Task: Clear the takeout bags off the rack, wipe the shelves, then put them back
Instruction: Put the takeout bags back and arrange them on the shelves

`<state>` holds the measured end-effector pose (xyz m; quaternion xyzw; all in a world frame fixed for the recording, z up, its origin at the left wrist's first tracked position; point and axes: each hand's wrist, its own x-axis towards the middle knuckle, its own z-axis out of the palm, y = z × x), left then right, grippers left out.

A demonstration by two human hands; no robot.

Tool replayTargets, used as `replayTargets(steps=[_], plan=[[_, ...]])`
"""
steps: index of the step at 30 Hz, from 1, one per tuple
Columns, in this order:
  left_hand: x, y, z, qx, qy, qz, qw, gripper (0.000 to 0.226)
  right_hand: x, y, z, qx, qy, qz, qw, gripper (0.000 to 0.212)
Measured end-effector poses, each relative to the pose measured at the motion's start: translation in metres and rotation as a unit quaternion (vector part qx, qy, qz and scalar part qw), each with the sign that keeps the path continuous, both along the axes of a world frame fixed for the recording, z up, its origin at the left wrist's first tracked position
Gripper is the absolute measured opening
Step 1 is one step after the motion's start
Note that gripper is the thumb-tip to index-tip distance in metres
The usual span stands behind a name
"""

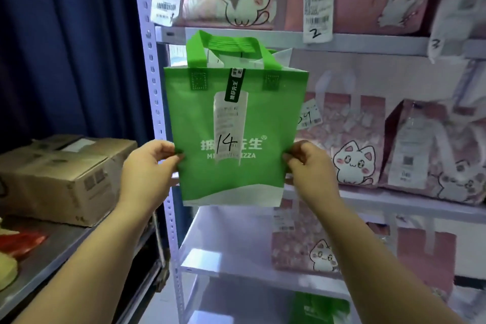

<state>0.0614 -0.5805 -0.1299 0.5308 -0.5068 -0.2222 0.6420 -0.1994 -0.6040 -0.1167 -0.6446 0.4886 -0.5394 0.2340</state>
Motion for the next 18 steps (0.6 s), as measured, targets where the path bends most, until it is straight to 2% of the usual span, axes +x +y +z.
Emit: replayTargets(steps=[5,9,14,18], plan=[[0.004,-0.051,0.008,0.002,-0.011,0.004,1.000,0.031,0.015,-0.045,0.002,-0.012,0.018,-0.066,0.998,0.029],[0.003,-0.086,-0.007,0.028,-0.003,-0.003,1.000,0.025,0.022,-0.076,-0.012,0.031,0.025,-0.096,0.995,0.011],[0.007,-0.117,-0.022,0.054,-0.036,-0.008,0.998,0.025,0.028,-0.099,-0.026,0.045,0.033,-0.116,0.992,0.008],[0.005,-0.128,-0.027,0.050,-0.077,0.004,0.996,0.031,0.030,-0.113,-0.032,0.055,0.039,-0.128,0.989,0.022]])
